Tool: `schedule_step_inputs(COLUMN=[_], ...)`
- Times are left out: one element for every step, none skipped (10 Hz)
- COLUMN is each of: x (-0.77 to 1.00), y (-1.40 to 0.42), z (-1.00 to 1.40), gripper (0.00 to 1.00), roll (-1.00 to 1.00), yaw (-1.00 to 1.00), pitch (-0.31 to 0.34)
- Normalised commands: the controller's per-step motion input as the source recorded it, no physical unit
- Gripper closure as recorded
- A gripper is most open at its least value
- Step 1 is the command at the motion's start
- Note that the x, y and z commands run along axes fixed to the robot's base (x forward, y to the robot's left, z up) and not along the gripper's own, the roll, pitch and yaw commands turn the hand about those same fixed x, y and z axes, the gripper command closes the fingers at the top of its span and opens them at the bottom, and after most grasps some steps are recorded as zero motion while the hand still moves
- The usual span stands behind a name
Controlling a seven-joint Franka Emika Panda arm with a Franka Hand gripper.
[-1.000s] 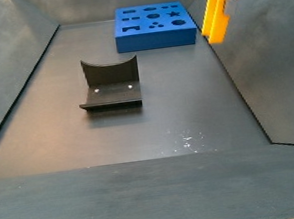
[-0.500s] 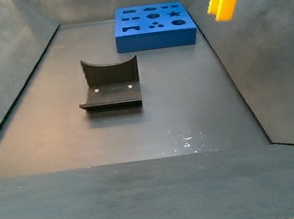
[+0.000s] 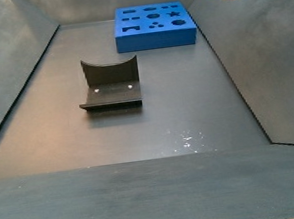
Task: Pick up the arch object. Move up. Rotate the arch object. Move to above the board. Insert the arch object.
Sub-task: Move to above the board.
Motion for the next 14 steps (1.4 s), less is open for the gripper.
schedule_step_inputs(x=[0.00, 0.00, 0.00, 0.63, 0.63, 0.67, 0.68, 0.67, 0.67, 0.69, 0.71, 0.72, 0.63, 0.45], y=[0.00, 0.00, 0.00, -1.00, -1.00, -1.00, -1.00, -1.00, -1.00, -1.00, -1.00, -1.00, -0.81, -0.56], z=[0.47, 0.35, 0.20, 0.22, 0.20, 0.19, 0.20, 0.20, 0.21, 0.21, 0.21, 0.21, 0.18, 0.13], gripper=[1.00, 1.00, 1.00, 1.00, 1.00, 1.00, 1.00, 1.00, 1.00, 1.00, 1.00, 1.00, 1.00, 1.00], roll=[0.07, 0.07, 0.06, 0.01, 0.01, 0.01, 0.00, 0.00, 0.00, -0.01, -0.01, -0.01, 0.00, 0.00], yaw=[0.02, 0.02, 0.02, 1.00, 1.00, 1.00, 1.00, 1.00, 1.00, 1.00, 1.00, 1.00, 1.00, 1.00], pitch=[0.082, 0.078, 0.077, 0.080, 0.083, 0.095, 0.101, 0.103, 0.111, 0.116, 0.131, 0.141, 0.151, 0.154])
